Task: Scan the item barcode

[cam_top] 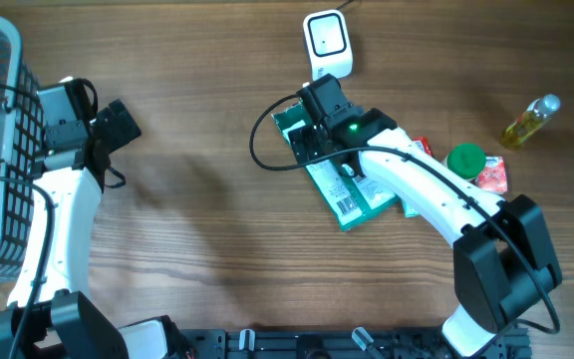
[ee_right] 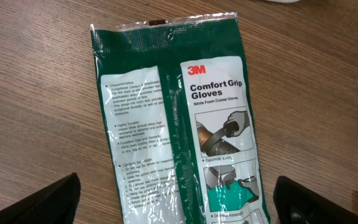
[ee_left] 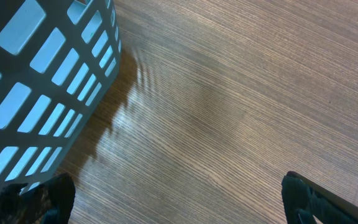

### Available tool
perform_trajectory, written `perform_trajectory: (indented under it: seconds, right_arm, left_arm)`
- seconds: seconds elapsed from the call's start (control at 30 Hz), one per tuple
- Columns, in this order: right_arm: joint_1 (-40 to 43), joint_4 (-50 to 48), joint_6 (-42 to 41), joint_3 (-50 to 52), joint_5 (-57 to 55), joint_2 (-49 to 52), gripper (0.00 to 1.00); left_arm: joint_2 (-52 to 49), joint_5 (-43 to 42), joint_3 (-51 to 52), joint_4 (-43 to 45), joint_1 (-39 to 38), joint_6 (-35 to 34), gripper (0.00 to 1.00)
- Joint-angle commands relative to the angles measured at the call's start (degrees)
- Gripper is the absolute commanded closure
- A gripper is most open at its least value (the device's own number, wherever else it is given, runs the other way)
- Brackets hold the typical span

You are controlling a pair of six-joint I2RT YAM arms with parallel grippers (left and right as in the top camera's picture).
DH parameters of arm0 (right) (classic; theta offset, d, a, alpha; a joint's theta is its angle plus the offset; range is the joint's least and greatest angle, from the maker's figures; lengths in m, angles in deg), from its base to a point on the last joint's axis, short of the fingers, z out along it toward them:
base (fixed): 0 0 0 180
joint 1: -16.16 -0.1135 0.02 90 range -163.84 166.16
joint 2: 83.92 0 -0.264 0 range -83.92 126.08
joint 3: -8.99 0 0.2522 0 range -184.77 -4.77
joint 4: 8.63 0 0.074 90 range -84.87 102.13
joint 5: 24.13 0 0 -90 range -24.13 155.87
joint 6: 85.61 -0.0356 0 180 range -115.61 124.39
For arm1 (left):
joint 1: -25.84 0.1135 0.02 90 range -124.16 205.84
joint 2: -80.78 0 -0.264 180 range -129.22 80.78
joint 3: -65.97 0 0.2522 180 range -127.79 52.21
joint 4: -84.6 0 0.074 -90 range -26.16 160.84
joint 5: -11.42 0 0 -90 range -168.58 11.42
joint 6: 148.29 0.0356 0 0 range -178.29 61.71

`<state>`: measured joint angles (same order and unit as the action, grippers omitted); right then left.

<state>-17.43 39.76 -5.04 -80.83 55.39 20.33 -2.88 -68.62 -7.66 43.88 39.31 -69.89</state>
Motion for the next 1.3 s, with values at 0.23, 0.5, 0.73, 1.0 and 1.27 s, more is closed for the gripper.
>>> perform_trajectory:
  seconds: [0.23,0.5,0.73,1.0,1.27]
  right_arm:
    - [-0.09,-0.26,-1.09,0.28,-0.81,-0.68,0.0]
    - [0.04,-1.81,-1.03,0.35,0.24,-17.05,0.0]
    - [2.84,0.04,-1.03,0.44,0.2,-40.11,0.0]
    - [12.09,13.2,-1.25,0.44,2.78,-62.99,0.0]
    - [22.25,14.58,-1.25,8.59,6.1,-82.71,0.0]
  left_arm:
    - [0.72,-0.09,-0.61,0.13,0.26,0.7,0.0]
    - [0.72,-0.09,-0.61,0.13,0.26,0.68,0.0]
    - [0.72,-0.09,-0.61,0.13,0.26,0.7,0.0]
    - [0.72,-0.09,-0.61,0.13,0.26,0.7,0.0]
    - [0.72,-0.09,-0.61,0.13,0.26,0.7,0.0]
